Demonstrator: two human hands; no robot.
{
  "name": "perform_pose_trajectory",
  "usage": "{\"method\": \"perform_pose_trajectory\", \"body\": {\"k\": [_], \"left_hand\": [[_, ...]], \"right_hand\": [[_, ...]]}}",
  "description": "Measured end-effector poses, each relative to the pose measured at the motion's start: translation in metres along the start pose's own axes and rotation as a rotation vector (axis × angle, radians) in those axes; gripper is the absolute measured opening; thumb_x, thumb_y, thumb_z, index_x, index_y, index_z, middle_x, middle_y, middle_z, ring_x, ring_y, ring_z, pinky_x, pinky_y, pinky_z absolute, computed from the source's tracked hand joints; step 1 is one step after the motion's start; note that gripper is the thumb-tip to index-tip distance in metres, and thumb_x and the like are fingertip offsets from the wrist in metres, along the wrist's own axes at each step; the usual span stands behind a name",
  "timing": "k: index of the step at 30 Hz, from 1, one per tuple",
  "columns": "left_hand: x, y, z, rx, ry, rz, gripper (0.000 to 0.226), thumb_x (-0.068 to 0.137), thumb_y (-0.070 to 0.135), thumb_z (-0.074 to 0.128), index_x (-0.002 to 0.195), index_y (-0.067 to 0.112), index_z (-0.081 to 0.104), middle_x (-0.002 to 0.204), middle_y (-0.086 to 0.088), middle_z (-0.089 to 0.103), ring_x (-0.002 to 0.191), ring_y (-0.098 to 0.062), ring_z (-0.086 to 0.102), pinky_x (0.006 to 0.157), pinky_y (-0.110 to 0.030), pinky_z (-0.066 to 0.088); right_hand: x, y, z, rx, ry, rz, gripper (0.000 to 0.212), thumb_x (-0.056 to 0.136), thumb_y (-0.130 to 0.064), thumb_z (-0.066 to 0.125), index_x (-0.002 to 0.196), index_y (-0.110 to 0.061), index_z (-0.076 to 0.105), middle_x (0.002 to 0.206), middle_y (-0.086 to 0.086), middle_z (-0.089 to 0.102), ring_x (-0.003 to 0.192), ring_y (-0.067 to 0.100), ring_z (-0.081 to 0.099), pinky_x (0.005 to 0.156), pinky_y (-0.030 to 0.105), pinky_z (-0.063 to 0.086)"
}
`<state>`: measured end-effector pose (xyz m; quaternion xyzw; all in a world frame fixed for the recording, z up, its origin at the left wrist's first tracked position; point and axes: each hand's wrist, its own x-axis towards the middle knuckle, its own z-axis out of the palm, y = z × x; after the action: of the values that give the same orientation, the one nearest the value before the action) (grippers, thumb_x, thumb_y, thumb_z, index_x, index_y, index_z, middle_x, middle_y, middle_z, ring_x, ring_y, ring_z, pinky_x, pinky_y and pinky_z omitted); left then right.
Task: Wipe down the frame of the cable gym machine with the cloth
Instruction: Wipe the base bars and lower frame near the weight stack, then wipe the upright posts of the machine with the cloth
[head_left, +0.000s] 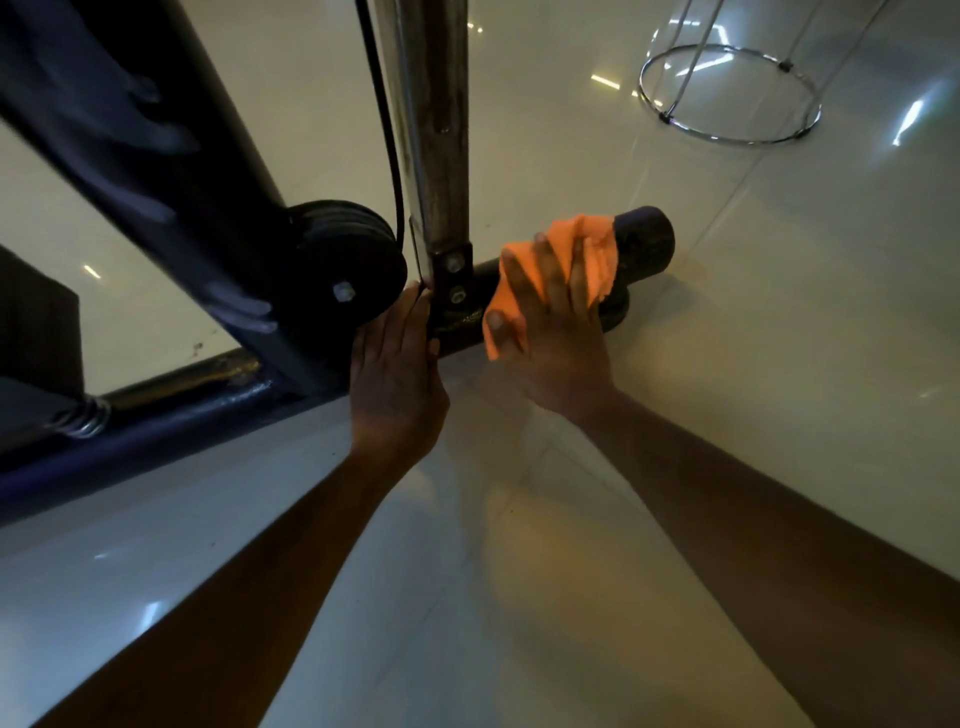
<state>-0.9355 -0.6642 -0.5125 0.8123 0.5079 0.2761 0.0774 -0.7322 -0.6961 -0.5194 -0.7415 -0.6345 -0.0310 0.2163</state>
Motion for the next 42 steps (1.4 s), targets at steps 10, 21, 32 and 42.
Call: {"method": "perform_pose_trajectory", "body": {"k": [10,21,32,42], "left_hand": [[0.0,0.005,-0.006,0.011,-0.041,0.014,0.059,0.109,0.019,0.047,0.167,0.018,0.032,0.173,-0.002,0.034,0.164,-0.018,0.021,0.134,-0.046,0.013],[-0.049,0.008,-0.077,-0.036,-0.359,0.025,0.056,0.114,0.032,0.048,0.165,0.011,0.036,0.169,-0.014,0.039,0.159,-0.033,0.033,0.127,-0.057,0.032],[-0.042,0.125,-0.398,-0.024,-0.584,-0.052,0.052,0.114,0.037,0.046,0.162,0.016,0.041,0.165,-0.01,0.045,0.154,-0.028,0.039,0.129,-0.052,0.03],[0.145,0.299,-0.814,0.105,-0.277,0.186,0.052,0.113,0.034,0.05,0.16,0.013,0.043,0.162,-0.012,0.048,0.149,-0.033,0.044,0.125,-0.053,0.035]], "right_hand": [[0.0,-0.008,-0.008,0.03,-0.078,-0.143,0.065,0.115,-0.055,0.039,0.173,-0.031,0.025,0.182,0.003,0.012,0.169,0.036,-0.003,0.12,0.065,0.043],[-0.081,-0.044,-0.07,0.232,-0.232,0.033,0.05,0.113,-0.029,0.055,0.162,-0.025,0.05,0.173,-0.002,0.04,0.154,0.023,0.046,0.107,0.046,0.055],[-0.106,-0.165,-0.379,0.372,-0.33,0.031,0.044,0.113,-0.034,0.058,0.154,-0.021,0.061,0.168,-0.003,0.049,0.159,0.018,0.04,0.112,0.046,0.054],[0.073,-0.298,-0.817,0.248,-0.193,-0.251,0.052,0.113,-0.051,0.046,0.162,-0.036,0.048,0.175,-0.009,0.035,0.163,0.018,0.03,0.111,0.052,0.055]]}}
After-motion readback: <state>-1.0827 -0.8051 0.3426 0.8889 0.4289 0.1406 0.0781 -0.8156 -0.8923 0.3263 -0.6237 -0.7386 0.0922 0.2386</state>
